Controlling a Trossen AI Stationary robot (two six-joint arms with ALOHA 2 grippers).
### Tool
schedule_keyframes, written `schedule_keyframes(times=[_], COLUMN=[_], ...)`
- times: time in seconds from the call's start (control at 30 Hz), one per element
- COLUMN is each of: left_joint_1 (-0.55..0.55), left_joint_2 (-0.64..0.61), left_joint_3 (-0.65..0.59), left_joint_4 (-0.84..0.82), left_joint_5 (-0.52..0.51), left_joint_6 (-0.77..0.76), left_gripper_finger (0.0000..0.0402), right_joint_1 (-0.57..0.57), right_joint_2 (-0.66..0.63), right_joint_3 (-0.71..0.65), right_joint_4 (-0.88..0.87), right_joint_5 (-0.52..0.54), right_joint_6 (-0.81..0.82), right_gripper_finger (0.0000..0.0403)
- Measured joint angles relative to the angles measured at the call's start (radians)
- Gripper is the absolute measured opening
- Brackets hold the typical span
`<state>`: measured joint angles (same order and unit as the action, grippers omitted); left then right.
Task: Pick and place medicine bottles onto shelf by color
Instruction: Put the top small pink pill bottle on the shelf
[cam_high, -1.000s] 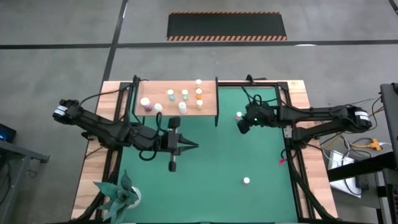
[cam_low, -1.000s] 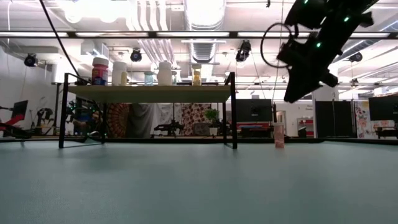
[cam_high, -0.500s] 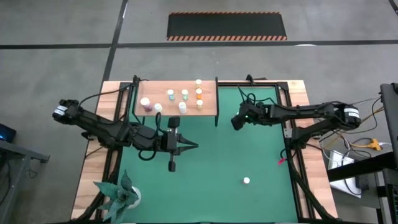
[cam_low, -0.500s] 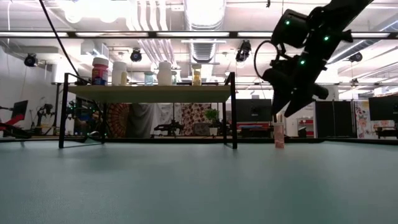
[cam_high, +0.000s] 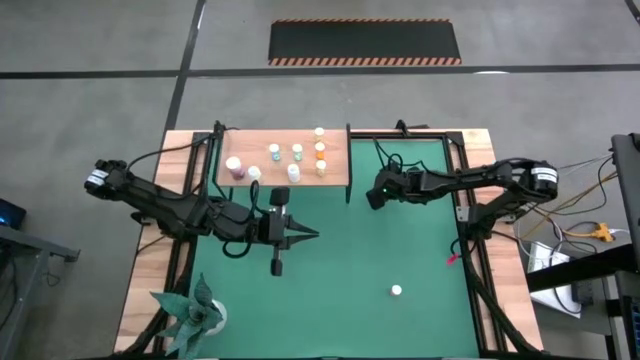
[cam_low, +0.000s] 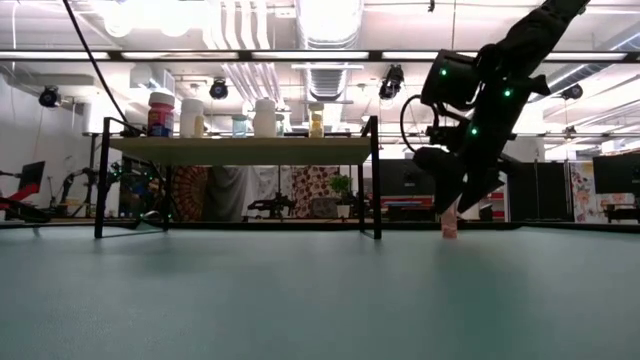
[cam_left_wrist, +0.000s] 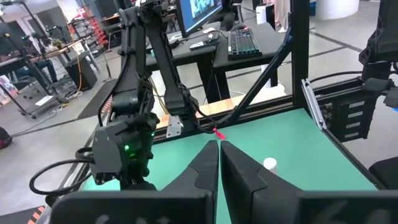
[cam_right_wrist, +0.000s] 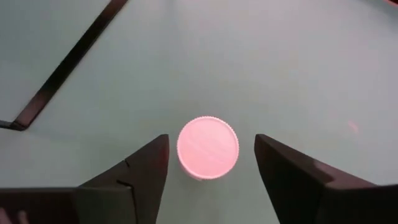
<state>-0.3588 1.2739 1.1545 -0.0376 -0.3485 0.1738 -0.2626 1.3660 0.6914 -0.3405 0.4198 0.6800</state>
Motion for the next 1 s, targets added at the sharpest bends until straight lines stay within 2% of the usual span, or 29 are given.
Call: schedule_keyframes(times=[0.53,0.67,0.8,1.0], left_joint_1=[0.000,0.000,-0.002,-0.010], left_joint_2=[0.000,0.000,0.000,0.000], left_joint_3=[0.000,0.000,0.000,-0.002], left_joint_4=[-0.002,-0.002,-0.014,-0.025], left_joint_5=[0.000,0.000,0.000,0.000], left_joint_6=[0.017,0.017,0.016,0.016], left_gripper_finger=[0.0000,0.0000,0.0000,0.0000], right_joint_1=[0.000,0.000,0.000,0.002], right_joint_2=[0.003,-0.004,-0.067,-0.212], right_joint_3=[0.000,0.000,0.025,0.209], right_joint_4=[0.010,0.008,-0.057,-0.294], right_joint_5=[0.000,-0.006,-0.028,-0.054], right_joint_6=[-0.006,-0.036,-0.089,-0.287], right_gripper_finger=[0.0105,0.0100,0.0111,0.0106])
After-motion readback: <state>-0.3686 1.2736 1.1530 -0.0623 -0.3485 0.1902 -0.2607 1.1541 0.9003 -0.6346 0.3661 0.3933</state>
